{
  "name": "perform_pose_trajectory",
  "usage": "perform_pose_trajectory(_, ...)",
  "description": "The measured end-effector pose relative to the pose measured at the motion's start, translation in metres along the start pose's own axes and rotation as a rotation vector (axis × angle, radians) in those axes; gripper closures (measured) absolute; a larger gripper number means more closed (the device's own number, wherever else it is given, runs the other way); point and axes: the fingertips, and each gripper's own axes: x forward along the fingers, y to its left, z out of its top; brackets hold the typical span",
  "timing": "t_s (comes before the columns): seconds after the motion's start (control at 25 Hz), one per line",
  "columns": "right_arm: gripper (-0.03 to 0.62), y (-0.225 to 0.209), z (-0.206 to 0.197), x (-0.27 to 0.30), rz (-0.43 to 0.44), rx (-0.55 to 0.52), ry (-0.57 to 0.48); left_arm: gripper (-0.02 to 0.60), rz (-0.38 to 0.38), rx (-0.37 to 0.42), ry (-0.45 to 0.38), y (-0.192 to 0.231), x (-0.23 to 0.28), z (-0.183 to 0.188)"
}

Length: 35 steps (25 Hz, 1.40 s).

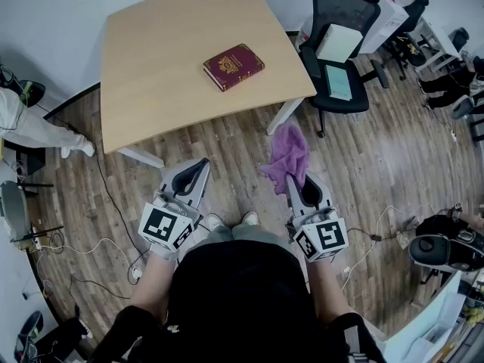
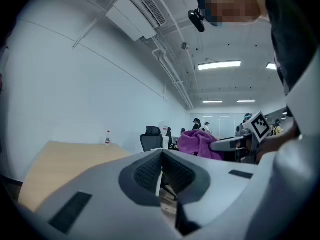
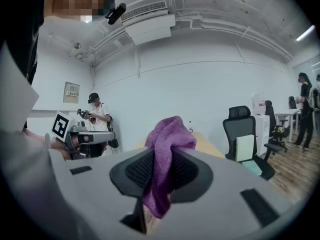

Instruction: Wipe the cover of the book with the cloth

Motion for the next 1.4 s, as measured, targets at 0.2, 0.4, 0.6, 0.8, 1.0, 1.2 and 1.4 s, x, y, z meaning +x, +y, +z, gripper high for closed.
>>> perform_pose_trajectory(0.2,0.510,-0.021,0.003,-0.001,-0.007,0.008,-0.009,0.561,-0.010,0.002,0.000,-0.008,0.018,0.000)
perform_pose_trajectory(0.4,0.510,-0.045,0.002,-0.006,-0.011,0.019,-0.014,0.561,-0.023,-0.006,0.013,-0.020,0.040,-0.005)
perform_pose_trajectory(0.6,0.510,-0.080,0.003,-0.018,-0.023,0.042,-0.029,0.561,-0.020,0.009,0.028,-0.036,0.068,0.000)
perform_pose_trajectory(0.8,0.510,-0.113,0.000,-0.033,-0.010,0.090,-0.051,0.561,-0.014,0.041,0.052,-0.062,0.092,-0.009)
perform_pose_trajectory(1.0,0.510,-0.137,-0.009,-0.037,-0.009,0.128,-0.060,0.561,0.009,0.034,0.078,-0.071,0.107,-0.018)
perform_pose_trajectory(1.2,0.510,-0.157,-0.016,-0.030,-0.014,0.148,-0.056,0.561,0.013,0.045,0.095,-0.069,0.125,-0.023)
perform_pose_trajectory(1.4,0.510,-0.163,-0.019,-0.006,-0.012,0.146,-0.029,0.561,0.015,0.021,0.099,-0.051,0.142,-0.030)
